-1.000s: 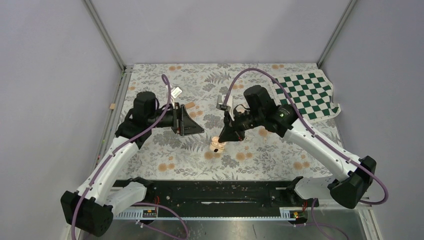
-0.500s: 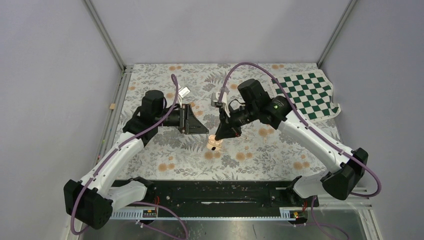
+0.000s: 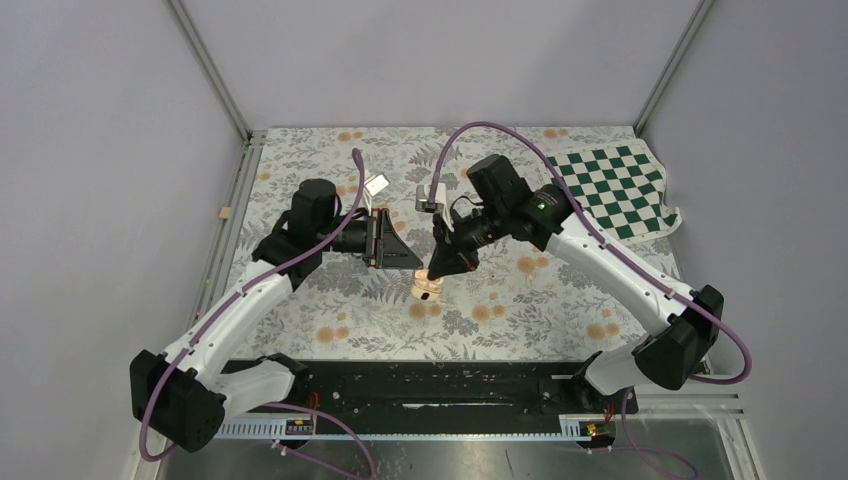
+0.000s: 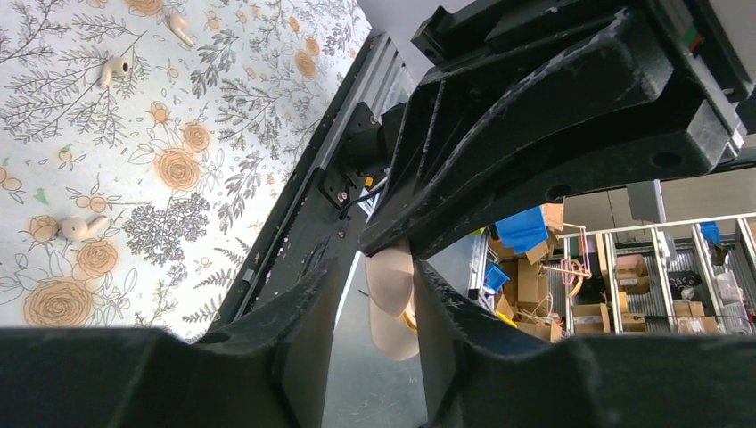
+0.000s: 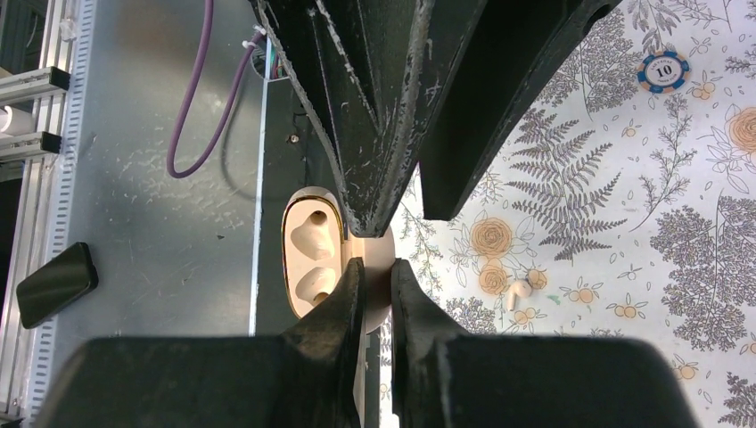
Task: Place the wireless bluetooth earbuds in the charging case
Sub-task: Pass from the right arm to the left, then pass from the left arm to the right, then pass from the right arm to the left, then pick up the right earbud from the center of the board.
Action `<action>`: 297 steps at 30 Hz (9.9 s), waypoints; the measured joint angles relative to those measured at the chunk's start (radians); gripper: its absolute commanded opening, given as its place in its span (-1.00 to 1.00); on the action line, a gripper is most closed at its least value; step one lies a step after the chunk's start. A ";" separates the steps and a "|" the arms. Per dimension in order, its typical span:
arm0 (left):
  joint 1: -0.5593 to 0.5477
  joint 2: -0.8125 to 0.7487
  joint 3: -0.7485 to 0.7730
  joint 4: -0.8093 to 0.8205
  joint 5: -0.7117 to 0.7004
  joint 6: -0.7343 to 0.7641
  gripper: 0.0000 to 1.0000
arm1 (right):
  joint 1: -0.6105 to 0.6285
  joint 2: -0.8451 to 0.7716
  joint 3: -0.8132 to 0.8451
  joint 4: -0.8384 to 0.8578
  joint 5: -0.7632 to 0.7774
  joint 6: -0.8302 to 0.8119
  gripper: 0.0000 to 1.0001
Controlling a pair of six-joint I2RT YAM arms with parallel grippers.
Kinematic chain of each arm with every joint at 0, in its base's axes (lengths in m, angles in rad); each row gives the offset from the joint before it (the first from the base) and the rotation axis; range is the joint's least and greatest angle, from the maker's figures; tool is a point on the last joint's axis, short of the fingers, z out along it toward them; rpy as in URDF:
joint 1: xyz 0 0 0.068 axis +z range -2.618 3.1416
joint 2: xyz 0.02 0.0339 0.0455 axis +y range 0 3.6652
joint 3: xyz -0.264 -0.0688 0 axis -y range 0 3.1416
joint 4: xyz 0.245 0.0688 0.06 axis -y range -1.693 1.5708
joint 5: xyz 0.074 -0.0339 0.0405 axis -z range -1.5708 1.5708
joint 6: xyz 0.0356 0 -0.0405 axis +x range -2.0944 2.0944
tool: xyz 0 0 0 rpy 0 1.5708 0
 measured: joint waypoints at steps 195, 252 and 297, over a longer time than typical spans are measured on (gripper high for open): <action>-0.085 -0.280 0.044 -0.080 -0.874 0.069 0.98 | -0.021 -0.047 -0.487 1.013 0.414 1.505 -0.71; 0.123 -0.167 -0.192 0.395 -0.029 -0.399 -0.30 | -0.169 0.071 -0.539 1.547 -0.286 1.512 -0.81; 0.243 -0.141 -0.293 0.067 -0.087 -0.152 -1.00 | -0.217 -0.230 -0.582 0.251 1.016 0.960 0.33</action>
